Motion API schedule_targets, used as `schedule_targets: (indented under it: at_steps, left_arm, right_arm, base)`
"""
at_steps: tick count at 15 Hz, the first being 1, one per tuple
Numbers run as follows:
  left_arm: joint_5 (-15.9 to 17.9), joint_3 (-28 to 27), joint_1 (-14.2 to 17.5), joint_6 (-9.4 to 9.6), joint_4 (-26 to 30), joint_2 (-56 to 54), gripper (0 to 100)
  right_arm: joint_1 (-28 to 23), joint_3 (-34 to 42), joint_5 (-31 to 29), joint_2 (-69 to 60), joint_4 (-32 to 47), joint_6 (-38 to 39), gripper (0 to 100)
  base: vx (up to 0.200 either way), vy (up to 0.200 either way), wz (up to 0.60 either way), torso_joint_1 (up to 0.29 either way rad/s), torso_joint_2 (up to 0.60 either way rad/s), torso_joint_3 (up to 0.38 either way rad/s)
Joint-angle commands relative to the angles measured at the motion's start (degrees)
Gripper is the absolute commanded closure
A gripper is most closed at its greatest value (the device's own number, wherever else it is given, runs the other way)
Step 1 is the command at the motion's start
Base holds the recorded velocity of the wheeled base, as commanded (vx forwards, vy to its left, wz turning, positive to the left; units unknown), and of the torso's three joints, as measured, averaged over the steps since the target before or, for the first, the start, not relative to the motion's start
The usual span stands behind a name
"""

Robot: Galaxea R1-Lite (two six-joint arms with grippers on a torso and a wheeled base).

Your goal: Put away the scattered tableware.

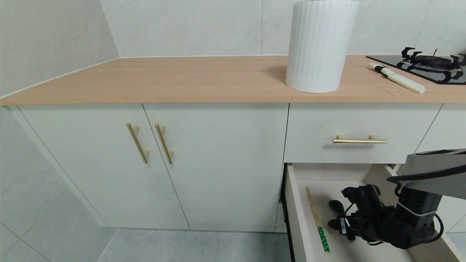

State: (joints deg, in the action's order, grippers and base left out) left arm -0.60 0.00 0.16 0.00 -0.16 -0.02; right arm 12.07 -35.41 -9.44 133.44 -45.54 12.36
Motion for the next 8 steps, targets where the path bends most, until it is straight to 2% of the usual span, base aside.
schedule_targets:
  at_steps: [1, 3, 7, 8]
  left_arm:
    - [0.0, 0.0, 0.0, 0.00, 0.0, 0.0, 0]
    - [0.0, 0.0, 0.0, 0.00, 0.0, 0.0, 0]
    - [0.0, 0.0, 0.0, 0.00, 0.0, 0.0, 0]
    - [0.0, 0.0, 0.0, 0.00, 0.0, 0.0, 0]
  right_arm:
    - [0.0, 2.5, 0.3, -8.5, 0.1, -0.2, 0]
    - [0.0, 3.8, 0.5, -18.7, 2.9, -0.3, 0]
    - [1.6, 0.0, 0.6, -39.0, 24.2, -0.4, 0]
    - [2.4, -1.4, 0.6, -43.1, 29.5, -0.4, 0]
  base:
    - [0.000, 0.000, 0.00, 0.000, 0.00, 0.000]
    - [0.000, 0.000, 0.00, 0.000, 0.00, 0.000]
    - [0.000, 0.000, 0.00, 0.000, 0.00, 0.000]
    - [-0.200, 0.000, 0.00, -0.002, 0.01, 0.002]
